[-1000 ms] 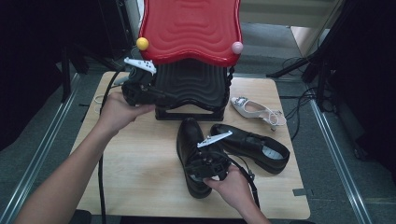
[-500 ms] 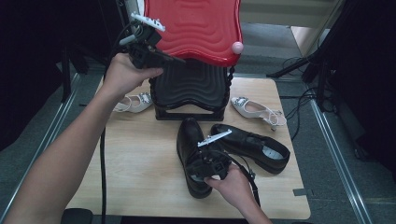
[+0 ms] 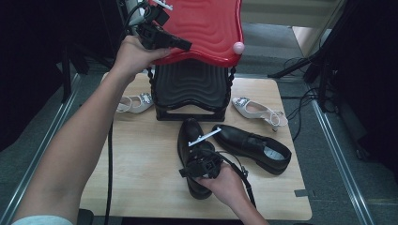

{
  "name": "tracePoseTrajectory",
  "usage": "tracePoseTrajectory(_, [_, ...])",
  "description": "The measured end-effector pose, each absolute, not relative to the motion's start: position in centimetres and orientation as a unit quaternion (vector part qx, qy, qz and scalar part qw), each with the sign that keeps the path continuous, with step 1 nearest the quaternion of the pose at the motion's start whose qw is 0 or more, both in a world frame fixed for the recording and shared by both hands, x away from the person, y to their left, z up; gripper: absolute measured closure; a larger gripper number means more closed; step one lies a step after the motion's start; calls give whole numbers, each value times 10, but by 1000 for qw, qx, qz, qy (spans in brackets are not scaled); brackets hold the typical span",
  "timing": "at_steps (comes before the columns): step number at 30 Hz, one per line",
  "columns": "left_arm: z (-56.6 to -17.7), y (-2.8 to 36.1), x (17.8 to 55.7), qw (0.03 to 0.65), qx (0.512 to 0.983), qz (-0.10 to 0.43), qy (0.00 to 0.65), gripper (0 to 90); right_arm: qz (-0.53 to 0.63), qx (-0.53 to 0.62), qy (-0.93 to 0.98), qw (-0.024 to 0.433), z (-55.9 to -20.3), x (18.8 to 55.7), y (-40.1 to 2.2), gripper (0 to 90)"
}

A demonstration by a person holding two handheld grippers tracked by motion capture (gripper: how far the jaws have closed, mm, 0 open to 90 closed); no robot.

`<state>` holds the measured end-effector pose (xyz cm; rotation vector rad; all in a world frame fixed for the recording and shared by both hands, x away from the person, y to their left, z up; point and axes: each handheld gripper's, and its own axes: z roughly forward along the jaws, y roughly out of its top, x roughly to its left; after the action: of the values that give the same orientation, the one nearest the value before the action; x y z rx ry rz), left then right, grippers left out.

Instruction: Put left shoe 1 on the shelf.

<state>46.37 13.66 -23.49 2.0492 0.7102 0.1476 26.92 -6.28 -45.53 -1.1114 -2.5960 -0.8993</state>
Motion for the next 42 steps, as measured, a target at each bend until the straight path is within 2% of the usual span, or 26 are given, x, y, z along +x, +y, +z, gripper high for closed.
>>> tracePoseTrajectory(7, [-237,136,468,479,828,62,286,900,-243,-382,-889,68,-475,280,-43,586])
tracePoseTrajectory(11, [-236,136,469,475,828,65,290,900,-225,-382,-895,55,-480,282,-38,647])
tracePoseTrajectory(14, [-236,135,469,475,829,67,286,900,-226,-378,-896,55,-479,283,-40,723])
tracePoseTrajectory(18, [-237,134,470,473,827,81,292,900,-235,-366,-900,31,-469,281,-50,815])
tracePoseTrajectory(23, [-237,133,471,466,828,84,301,900,-256,-381,-887,59,-461,289,-72,853])
tracePoseTrajectory(26, [-237,132,471,461,828,89,308,900,-273,-379,-882,57,-459,290,-82,866])
tracePoseTrajectory(31, [-237,132,469,464,826,84,310,900,-304,-386,-867,83,-454,299,-96,870])
tracePoseTrajectory(42, [-237,130,471,453,828,95,316,900,-331,-383,-858,83,-429,304,-101,869])
